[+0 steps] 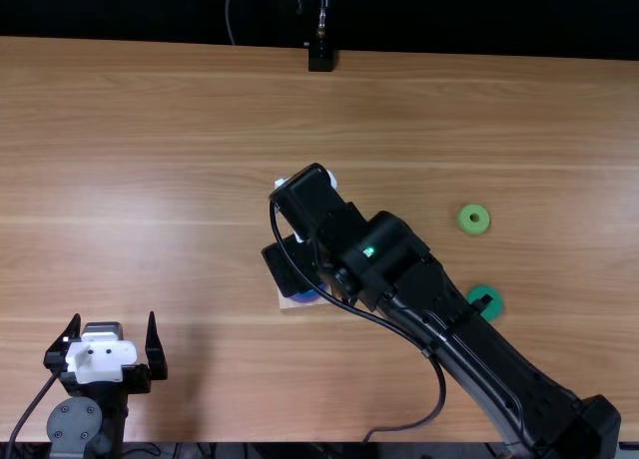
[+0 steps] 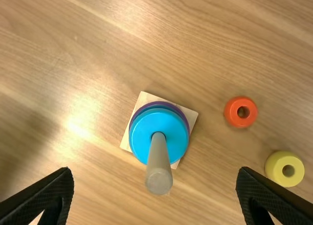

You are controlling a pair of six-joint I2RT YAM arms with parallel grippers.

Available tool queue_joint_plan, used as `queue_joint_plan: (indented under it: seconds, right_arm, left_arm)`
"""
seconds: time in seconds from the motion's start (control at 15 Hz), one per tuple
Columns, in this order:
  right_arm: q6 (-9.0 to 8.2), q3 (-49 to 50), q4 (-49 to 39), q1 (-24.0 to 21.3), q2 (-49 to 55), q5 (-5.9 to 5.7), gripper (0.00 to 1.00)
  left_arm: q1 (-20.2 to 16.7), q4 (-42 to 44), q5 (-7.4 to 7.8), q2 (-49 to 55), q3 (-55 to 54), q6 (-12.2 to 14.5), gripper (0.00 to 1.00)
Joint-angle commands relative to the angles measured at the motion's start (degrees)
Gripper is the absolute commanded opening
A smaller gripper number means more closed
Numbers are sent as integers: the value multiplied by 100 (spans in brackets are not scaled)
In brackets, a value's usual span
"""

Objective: Build the Hanoi tower: stack the rings onto the peg from bottom to top in this color order: purple, dark blue, light blue, dark green, light green, yellow, orange.

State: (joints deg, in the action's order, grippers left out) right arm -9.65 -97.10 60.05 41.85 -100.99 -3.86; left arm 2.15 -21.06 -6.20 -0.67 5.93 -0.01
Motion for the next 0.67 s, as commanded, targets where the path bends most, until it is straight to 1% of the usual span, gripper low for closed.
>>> queue_joint_plan:
  seconds: [0.0,0.13,0.33,0.4,0.47,0.53,0.6]
  right_arm:
    - [-26,-46,-103,8,-52,17,100]
    - [-79,-187,-388,17,-35,17,100]
    - [-79,-485,-926,-1,18,6,100]
    - [-79,-468,-1274,-18,44,-47,100]
    - [-58,-424,-1622,-150,167,-205,100]
    - [16,-336,-1917,-396,308,-437,100]
    - [58,-55,-2118,-572,413,-595,100]
  left_arm:
    - [-48,-457,-3,67,-593,22,100]
    - [-48,-457,-3,67,-593,22,100]
    - [-48,-457,-3,67,-593,22,100]
    - [-48,-457,-3,67,-593,22,100]
    - [-48,-457,-3,67,-593,22,100]
    - [-48,-457,-3,67,-593,22,100]
    - [-48,-457,-3,67,-593,22,100]
